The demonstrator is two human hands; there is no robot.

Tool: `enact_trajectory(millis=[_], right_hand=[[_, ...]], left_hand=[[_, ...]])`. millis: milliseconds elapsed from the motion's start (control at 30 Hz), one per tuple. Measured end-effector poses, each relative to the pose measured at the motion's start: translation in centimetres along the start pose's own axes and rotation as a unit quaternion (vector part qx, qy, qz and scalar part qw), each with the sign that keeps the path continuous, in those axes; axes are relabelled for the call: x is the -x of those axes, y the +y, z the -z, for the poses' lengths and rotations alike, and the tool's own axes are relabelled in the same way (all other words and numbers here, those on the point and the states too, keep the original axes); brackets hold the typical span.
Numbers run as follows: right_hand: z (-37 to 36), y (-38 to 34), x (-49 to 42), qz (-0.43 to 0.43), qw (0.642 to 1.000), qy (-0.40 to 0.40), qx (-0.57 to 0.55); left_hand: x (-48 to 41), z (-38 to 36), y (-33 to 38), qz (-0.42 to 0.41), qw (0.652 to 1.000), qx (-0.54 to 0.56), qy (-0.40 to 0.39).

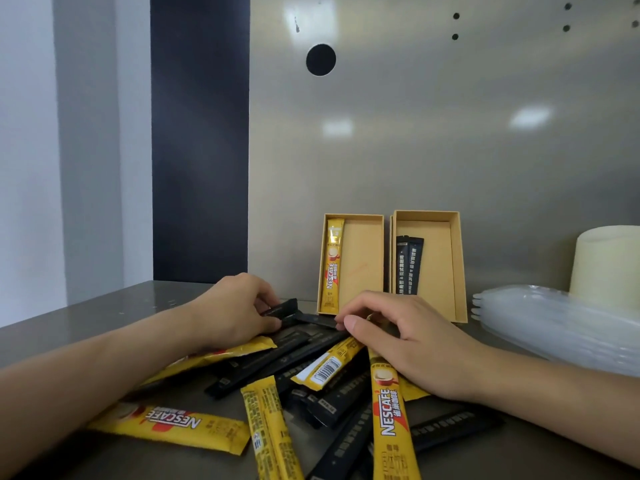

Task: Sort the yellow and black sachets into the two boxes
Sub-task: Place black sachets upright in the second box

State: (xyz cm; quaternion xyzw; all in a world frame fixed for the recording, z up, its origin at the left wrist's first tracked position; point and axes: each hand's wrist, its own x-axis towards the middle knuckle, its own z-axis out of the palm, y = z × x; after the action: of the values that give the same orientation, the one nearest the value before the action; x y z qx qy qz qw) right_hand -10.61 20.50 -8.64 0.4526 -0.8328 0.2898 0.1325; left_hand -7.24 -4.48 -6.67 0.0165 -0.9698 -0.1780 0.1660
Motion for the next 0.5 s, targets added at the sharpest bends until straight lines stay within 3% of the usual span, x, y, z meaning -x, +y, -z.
enact_trajectory(millis=[167, 233, 333, 500], right_hand=[[0.1, 0.0, 0.0, -0.004, 0.999, 0.039, -0.026], [0.2, 0.1, -0.1, -0.009, 0.998, 0.061, -0.026], [0.3, 0.2, 0.1, 0.01, 0.992, 0.12, -0.047], [0.4, 0.1, 0.3, 0.077, 0.986, 0.143, -0.034]], left_hand=[[0.6, 0.4, 1.5, -0.027, 0.985, 0.102, 0.14], [1.0, 0.6, 2.3, -0.073, 0.968, 0.185, 0.152], [1.9, 0.7, 3.6, -0.142, 0.951, 0.271, 0.055], [2.7, -0.1, 4.3, -0.182, 0.939, 0.284, -0.066]])
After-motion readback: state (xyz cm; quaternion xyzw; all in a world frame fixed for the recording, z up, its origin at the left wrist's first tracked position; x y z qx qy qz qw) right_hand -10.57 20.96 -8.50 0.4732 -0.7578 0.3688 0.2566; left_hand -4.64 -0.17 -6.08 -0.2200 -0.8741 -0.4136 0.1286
